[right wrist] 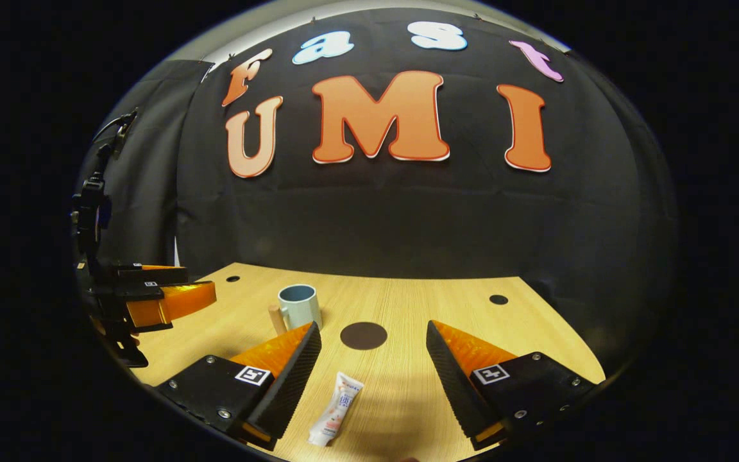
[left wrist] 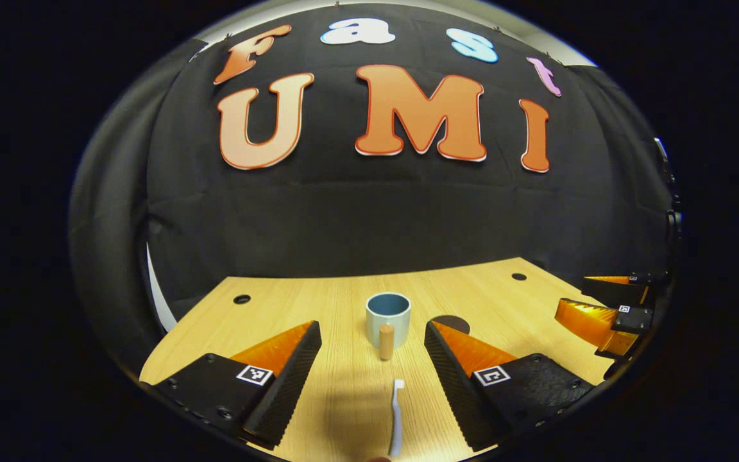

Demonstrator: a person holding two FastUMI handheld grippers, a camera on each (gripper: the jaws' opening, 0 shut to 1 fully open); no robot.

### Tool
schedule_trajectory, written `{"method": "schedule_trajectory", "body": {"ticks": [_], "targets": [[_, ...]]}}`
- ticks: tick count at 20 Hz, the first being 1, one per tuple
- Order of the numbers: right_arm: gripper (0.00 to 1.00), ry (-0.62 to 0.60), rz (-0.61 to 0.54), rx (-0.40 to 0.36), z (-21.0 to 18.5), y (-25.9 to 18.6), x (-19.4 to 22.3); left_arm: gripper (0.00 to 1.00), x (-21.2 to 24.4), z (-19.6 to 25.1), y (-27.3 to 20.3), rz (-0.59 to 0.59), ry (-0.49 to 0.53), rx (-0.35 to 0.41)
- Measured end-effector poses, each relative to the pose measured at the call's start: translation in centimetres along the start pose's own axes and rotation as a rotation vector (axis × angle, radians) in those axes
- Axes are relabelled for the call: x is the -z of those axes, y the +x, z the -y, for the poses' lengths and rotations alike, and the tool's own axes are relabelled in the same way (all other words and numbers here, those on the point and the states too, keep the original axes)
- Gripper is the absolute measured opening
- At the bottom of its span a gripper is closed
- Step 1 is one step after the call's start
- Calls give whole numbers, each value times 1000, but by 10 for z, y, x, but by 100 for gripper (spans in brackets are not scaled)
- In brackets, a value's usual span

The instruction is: Put the toothbrush and toothpaste on the desktop into the cup, then pick up the cup and place it on the coaster on the desktop.

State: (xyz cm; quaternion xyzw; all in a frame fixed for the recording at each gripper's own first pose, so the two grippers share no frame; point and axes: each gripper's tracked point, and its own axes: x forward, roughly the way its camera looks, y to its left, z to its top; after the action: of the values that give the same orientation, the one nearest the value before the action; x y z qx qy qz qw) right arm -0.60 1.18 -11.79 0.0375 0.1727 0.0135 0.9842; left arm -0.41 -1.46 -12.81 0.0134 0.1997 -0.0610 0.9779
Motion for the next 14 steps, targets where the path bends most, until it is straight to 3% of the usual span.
{"method": "schedule_trajectory", "body": {"ticks": [7,14], "targets": [[98,12,-180,-43,-16,12,55,98,65,5,13,-220,6,0],[96,-5,-320,-38,-20,19,97,98,90,8,20,-391,-23,19]]}}
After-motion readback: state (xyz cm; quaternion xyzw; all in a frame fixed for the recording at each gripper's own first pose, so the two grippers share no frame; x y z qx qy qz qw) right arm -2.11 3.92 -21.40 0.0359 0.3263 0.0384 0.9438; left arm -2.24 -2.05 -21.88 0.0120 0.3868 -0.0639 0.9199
